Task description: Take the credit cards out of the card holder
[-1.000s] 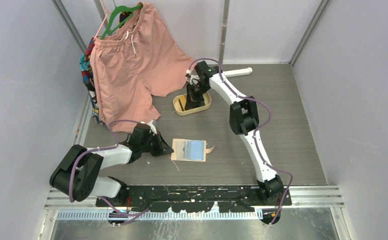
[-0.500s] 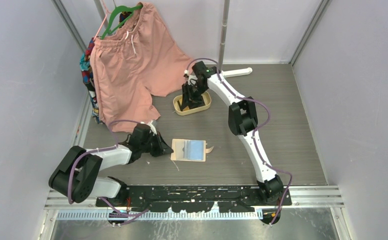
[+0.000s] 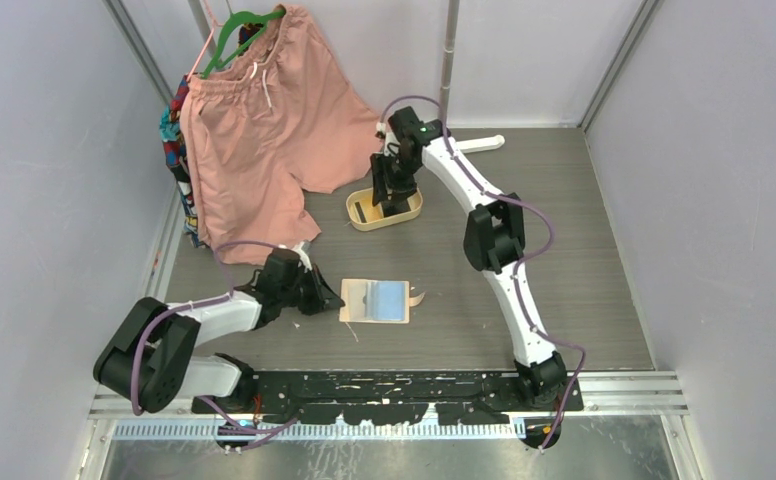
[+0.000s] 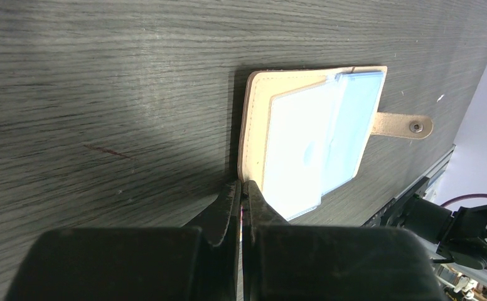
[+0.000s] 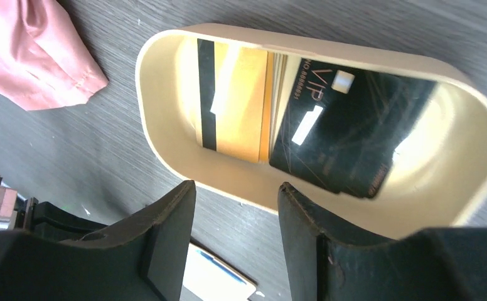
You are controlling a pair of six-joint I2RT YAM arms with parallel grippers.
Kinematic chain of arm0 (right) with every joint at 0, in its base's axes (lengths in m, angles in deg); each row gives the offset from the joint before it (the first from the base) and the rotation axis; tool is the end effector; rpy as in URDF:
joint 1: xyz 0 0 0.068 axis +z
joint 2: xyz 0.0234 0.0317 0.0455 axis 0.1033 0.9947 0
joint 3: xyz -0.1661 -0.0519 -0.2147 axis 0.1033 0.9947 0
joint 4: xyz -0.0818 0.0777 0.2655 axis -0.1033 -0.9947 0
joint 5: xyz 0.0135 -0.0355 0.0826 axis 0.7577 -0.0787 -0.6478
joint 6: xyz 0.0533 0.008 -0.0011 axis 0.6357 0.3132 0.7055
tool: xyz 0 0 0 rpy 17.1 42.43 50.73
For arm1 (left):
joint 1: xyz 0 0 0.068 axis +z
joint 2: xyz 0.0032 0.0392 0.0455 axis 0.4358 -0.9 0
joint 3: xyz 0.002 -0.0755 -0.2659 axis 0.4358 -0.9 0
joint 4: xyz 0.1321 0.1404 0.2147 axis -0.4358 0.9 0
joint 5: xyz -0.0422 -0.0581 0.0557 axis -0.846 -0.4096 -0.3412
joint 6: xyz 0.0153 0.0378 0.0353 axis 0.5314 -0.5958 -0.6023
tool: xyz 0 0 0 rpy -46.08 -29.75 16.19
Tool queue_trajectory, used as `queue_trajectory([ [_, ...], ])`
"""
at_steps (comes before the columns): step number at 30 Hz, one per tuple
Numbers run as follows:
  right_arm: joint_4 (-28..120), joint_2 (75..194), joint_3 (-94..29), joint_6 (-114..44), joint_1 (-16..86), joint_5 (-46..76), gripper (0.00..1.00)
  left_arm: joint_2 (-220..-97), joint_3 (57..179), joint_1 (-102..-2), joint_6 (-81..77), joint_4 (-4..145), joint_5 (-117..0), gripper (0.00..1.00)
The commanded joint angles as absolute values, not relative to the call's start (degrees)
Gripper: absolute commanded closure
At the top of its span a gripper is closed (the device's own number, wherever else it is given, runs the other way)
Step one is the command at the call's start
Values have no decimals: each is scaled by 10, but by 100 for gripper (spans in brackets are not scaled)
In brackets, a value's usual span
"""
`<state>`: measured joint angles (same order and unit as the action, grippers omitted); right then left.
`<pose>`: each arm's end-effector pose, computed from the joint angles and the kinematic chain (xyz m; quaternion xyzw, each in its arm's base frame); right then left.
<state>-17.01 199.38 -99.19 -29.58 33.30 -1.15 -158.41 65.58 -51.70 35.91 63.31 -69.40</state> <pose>0.4907 0.2700 0.2054 -0.1660 0.9471 0.2508 0.1122 0.2028 -0.1114 0.1041 -0.1227 0.9086 -0.3468 0.1977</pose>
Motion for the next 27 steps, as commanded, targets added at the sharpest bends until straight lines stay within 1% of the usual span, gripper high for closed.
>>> queue_trajectory([
  [1,-123,1872,-953,-289,335,66,43,-1586,634,-517,331,716,-644,100],
  [8,9,1713,-761,-229,340,89,41,-1543,643,-517,326,757,-623,100],
  [10,33,1671,-708,-214,355,93,40,-1531,645,-517,326,767,-620,100],
  [13,45,1620,-643,-208,405,137,39,-1516,650,-516,329,774,-619,100],
  [16,37,1606,-599,-208,476,202,36,-1510,656,-517,328,777,-622,100],
  [20,39,1619,-554,-196,573,319,26,-1505,656,-517,332,775,-625,100],
  [22,45,1632,-535,-182,603,344,23,-1502,656,-517,333,775,-625,100],
  [27,86,1644,-490,-112,636,356,21,-1490,650,-517,338,774,-624,100],
])
